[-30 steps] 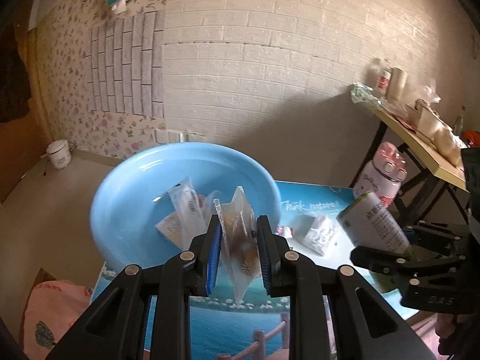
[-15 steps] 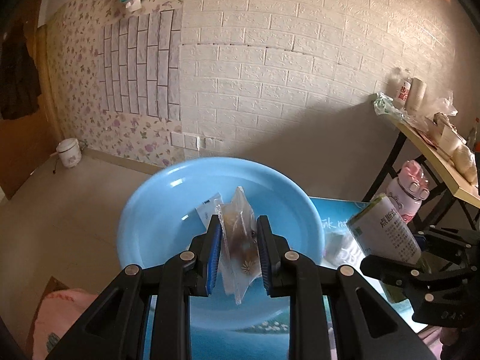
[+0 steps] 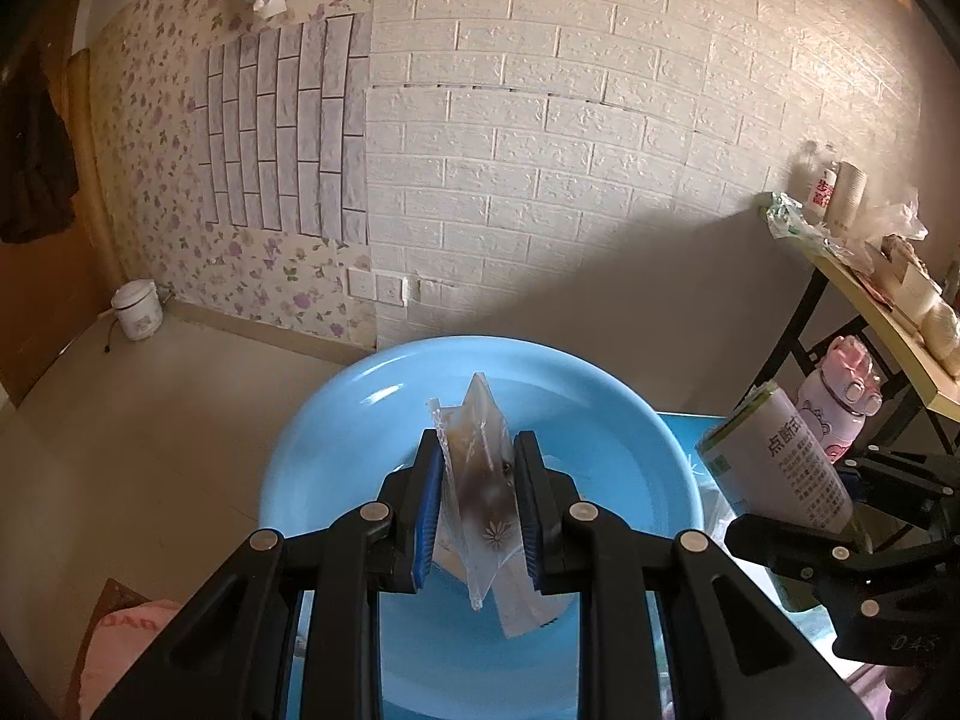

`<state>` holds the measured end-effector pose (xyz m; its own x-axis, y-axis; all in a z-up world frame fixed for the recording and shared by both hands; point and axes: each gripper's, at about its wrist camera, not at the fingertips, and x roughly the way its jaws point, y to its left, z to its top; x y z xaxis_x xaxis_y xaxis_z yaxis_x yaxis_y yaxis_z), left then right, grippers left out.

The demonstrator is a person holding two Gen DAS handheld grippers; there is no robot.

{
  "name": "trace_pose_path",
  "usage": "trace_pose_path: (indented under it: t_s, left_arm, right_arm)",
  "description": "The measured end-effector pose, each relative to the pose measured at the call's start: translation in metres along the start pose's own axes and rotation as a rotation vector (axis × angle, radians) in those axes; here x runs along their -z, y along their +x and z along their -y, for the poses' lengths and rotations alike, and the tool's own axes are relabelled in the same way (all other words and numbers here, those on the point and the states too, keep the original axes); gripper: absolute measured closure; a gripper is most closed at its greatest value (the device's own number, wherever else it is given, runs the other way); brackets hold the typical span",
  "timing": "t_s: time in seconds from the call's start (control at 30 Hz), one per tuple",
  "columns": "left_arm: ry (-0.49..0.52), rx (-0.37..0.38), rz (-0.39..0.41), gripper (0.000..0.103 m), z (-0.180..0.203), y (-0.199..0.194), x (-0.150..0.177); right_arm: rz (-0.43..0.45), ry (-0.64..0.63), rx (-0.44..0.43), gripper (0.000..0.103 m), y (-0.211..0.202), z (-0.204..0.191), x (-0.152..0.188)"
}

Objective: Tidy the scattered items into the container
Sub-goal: 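Lift and carry the snack bag and garbage-bag can over the basin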

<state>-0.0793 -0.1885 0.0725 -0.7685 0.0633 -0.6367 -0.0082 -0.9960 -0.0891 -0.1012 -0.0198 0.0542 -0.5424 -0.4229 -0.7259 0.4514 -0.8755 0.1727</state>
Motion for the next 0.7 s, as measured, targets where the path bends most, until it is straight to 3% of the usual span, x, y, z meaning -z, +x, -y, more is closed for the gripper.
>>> trace_pose_path:
  t_s: [0.7]
  left_arm:
    - [-0.029,-0.009,-0.063,0.081,-0.033,0.032,0.009]
  right_arm:
    - [-0.03,-0.034,-0.024,0.055,0.039,-0.025,-0.018]
